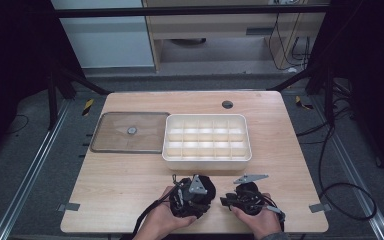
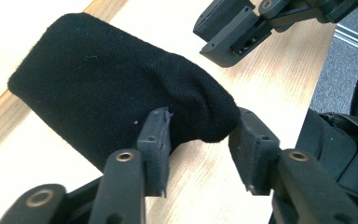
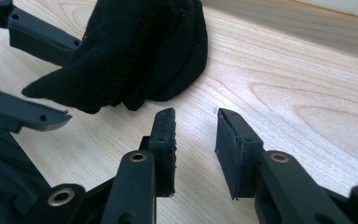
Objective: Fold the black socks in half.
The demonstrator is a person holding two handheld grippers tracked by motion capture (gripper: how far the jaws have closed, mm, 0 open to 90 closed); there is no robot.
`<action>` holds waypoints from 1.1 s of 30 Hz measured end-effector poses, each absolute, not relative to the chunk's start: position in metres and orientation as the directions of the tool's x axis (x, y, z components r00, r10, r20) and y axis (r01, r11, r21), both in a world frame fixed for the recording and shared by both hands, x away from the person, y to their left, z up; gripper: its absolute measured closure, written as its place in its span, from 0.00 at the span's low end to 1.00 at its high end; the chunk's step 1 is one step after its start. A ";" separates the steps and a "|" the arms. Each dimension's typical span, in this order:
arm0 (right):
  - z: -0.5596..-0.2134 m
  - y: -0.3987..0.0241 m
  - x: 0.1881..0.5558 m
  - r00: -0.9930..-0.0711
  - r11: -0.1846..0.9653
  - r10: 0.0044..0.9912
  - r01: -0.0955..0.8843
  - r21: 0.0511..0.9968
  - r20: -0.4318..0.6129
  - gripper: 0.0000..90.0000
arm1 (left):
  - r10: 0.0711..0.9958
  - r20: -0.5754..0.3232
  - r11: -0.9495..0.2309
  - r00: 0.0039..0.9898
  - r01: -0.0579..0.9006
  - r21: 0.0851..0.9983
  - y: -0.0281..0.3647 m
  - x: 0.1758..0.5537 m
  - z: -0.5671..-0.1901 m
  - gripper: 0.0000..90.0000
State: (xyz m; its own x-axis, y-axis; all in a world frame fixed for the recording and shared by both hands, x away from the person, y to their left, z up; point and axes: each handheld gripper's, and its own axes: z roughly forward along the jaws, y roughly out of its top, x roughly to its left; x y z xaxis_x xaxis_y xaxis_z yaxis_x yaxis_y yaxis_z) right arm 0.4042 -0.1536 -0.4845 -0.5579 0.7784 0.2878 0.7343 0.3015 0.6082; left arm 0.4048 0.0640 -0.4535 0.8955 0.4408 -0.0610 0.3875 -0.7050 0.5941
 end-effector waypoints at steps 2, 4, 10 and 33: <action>-0.485 -0.154 0.404 -0.553 0.298 0.780 0.738 0.605 0.292 0.75 | 0.435 -0.056 -0.707 0.898 0.380 0.597 0.064 0.404 -0.453 0.62; -0.484 -0.154 0.404 -0.551 0.294 0.781 0.740 0.605 0.294 0.74 | 0.434 -0.055 -0.704 0.899 0.376 0.603 0.064 0.403 -0.452 0.59; -0.481 -0.155 0.404 -0.552 0.295 0.783 0.735 0.611 0.287 0.72 | 0.433 -0.047 -0.698 0.900 0.368 0.614 0.067 0.400 -0.449 0.56; -0.427 -0.137 0.407 -0.558 0.233 0.773 0.693 0.683 0.302 0.36 | 0.552 0.007 -0.628 0.834 0.410 0.662 0.134 0.391 -0.418 0.27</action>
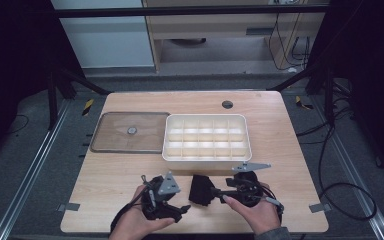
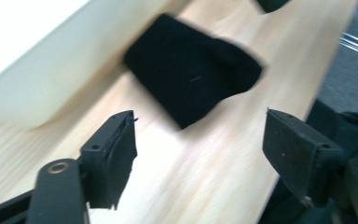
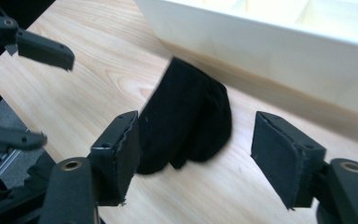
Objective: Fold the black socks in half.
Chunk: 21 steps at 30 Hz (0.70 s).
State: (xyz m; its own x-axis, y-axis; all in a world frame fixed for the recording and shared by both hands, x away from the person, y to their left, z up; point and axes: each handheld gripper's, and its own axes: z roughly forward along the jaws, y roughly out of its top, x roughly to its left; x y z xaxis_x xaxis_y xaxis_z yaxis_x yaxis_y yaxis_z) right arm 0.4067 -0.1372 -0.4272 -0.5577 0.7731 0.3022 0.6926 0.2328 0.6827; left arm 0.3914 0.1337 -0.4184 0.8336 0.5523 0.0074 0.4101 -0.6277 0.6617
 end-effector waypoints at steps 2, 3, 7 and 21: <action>-0.426 -0.130 0.412 -0.556 0.239 0.777 0.692 0.681 0.294 0.35 | 0.569 0.004 -0.616 0.823 0.422 0.665 0.142 0.394 -0.418 0.23; -0.427 -0.126 0.416 -0.556 0.244 0.779 0.694 0.678 0.289 0.35 | 0.608 0.020 -0.598 0.794 0.441 0.669 0.159 0.398 -0.420 0.21; -0.439 -0.111 0.428 -0.545 0.256 0.786 0.716 0.650 0.292 0.33 | 0.681 0.024 -0.556 0.732 0.496 0.667 0.195 0.407 -0.429 0.15; -0.480 -0.088 0.451 -0.486 0.278 0.832 0.782 0.558 0.267 0.35 | 0.825 -0.037 -0.366 0.564 0.584 0.724 0.274 0.409 -0.474 0.17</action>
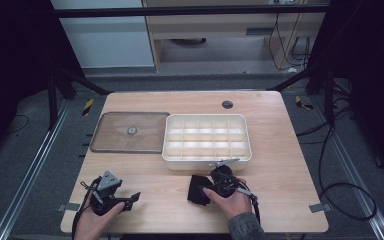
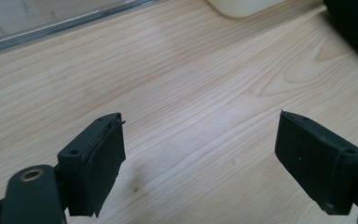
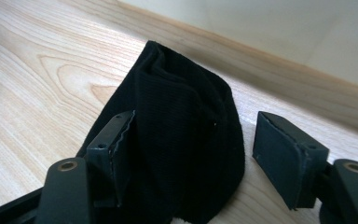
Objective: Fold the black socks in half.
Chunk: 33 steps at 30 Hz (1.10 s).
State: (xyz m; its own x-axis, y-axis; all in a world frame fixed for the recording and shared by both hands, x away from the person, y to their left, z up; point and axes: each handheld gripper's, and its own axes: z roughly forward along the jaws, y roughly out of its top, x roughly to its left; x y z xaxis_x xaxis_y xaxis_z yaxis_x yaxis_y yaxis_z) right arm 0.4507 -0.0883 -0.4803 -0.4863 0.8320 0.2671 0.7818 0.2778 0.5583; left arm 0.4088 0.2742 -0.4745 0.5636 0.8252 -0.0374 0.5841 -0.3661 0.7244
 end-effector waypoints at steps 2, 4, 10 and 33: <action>-0.482 -0.087 0.452 -0.479 0.273 0.833 0.790 0.549 0.276 0.36 | 0.829 -0.034 -0.360 0.557 0.580 0.731 0.276 0.409 -0.474 0.17; -0.482 -0.085 0.453 -0.477 0.275 0.836 0.793 0.544 0.272 0.36 | 0.833 -0.022 -0.365 0.552 0.580 0.728 0.277 0.409 -0.475 0.17; -0.482 -0.081 0.454 -0.471 0.286 0.842 0.803 0.523 0.262 0.38 | 0.842 -0.016 -0.365 0.539 0.592 0.718 0.282 0.410 -0.478 0.15; -0.476 -0.075 0.452 -0.517 0.329 0.814 0.786 0.522 0.265 0.69 | 0.861 0.009 -0.370 0.509 0.614 0.698 0.293 0.411 -0.483 0.15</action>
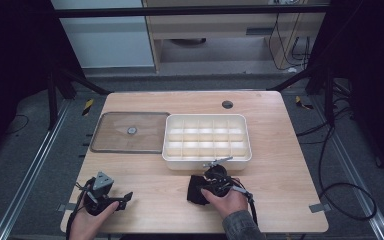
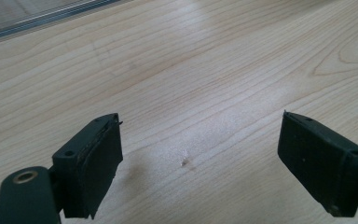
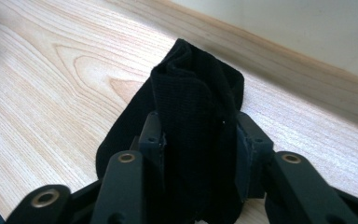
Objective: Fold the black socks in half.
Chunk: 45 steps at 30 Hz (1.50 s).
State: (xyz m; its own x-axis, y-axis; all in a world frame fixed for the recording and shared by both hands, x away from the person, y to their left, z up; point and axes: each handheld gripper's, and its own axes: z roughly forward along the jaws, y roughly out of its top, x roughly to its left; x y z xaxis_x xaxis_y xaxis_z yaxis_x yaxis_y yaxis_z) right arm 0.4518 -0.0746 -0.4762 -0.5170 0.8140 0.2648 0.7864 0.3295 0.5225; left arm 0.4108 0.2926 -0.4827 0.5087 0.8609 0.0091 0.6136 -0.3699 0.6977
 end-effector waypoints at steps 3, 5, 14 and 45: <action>-0.474 -0.074 0.450 -0.526 0.336 0.811 0.776 0.534 0.254 0.71 | 0.865 0.009 -0.366 0.501 0.620 0.694 0.296 0.412 -0.484 0.13; -0.471 -0.074 0.449 -0.532 0.338 0.809 0.769 0.542 0.251 0.71 | 0.866 0.008 -0.368 0.501 0.624 0.690 0.298 0.413 -0.485 0.09; -0.418 -0.095 0.439 -0.562 0.367 0.812 0.704 0.607 0.161 0.71 | 0.872 0.030 -0.373 0.488 0.625 0.686 0.305 0.414 -0.489 0.04; -0.288 -0.188 0.503 -0.512 0.385 0.859 0.634 0.671 -0.009 0.70 | 0.896 0.023 -0.344 0.443 0.660 0.668 0.311 0.423 -0.497 0.04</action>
State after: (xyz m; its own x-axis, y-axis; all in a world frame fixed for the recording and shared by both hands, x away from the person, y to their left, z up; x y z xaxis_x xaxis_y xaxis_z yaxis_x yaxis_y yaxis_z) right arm 0.5034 -0.1882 -0.2880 -0.5117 0.8591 -0.0094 0.6337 0.3849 0.6710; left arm 0.4225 0.3115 -0.4966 0.4432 0.8961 0.0233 0.6598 -0.3437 0.6682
